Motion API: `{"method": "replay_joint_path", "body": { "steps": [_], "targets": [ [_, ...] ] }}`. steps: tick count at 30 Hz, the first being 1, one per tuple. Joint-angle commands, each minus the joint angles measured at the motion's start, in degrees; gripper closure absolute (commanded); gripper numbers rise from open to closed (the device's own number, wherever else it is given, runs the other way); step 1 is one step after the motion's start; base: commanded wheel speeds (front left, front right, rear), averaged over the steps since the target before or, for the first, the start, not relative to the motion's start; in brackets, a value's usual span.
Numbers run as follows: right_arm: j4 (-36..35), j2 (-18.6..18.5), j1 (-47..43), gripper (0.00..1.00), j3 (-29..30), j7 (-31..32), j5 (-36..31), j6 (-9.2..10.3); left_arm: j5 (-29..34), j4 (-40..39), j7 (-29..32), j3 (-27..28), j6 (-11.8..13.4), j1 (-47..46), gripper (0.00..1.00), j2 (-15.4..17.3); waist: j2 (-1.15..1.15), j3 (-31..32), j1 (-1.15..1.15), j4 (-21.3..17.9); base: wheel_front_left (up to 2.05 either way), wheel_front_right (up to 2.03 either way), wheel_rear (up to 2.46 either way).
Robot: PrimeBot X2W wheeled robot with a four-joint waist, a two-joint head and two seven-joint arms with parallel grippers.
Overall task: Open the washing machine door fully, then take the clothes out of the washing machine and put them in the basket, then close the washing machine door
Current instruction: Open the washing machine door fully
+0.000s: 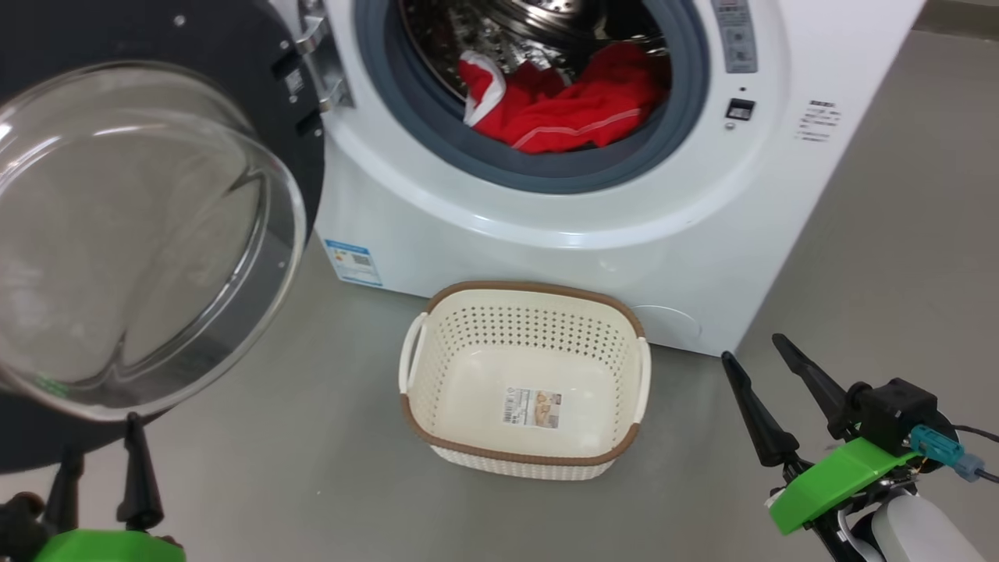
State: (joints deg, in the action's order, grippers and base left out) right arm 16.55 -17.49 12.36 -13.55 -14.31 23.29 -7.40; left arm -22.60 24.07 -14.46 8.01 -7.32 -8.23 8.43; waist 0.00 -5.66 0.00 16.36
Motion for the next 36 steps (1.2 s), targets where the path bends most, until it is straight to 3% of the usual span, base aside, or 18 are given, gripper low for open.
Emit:
{"method": "replay_joint_path", "body": {
  "steps": [1, 16, 36],
  "targets": [
    [-1.6, -0.2, -0.6, 0.0, -0.5, -0.7, -0.2, -0.09, -0.7, -2.0, -0.5, 1.3, -0.2, -0.4, 0.0, 2.0, 0.0, 0.6, 0.0, -1.9, 0.0, 0.0, 0.0],
    [-2.8, -0.9, -3.4, 0.0, 2.0, -0.7, 0.1, -0.09, -3.1, -8.5, -0.5, -9.3, -0.2, 3.8, 0.0, 4.7, 0.0, 1.8, 0.0, -12.4, 0.0, 0.0, 0.0],
    [-4.7, -1.2, -6.5, 0.0, 6.0, -0.7, -0.1, -0.09, -4.6, -12.4, -0.5, -10.7, -0.2, 6.0, 0.0, 4.7, 0.0, 1.6, 0.0, -20.2, 0.0, 0.0, 0.0]
  ]
}}
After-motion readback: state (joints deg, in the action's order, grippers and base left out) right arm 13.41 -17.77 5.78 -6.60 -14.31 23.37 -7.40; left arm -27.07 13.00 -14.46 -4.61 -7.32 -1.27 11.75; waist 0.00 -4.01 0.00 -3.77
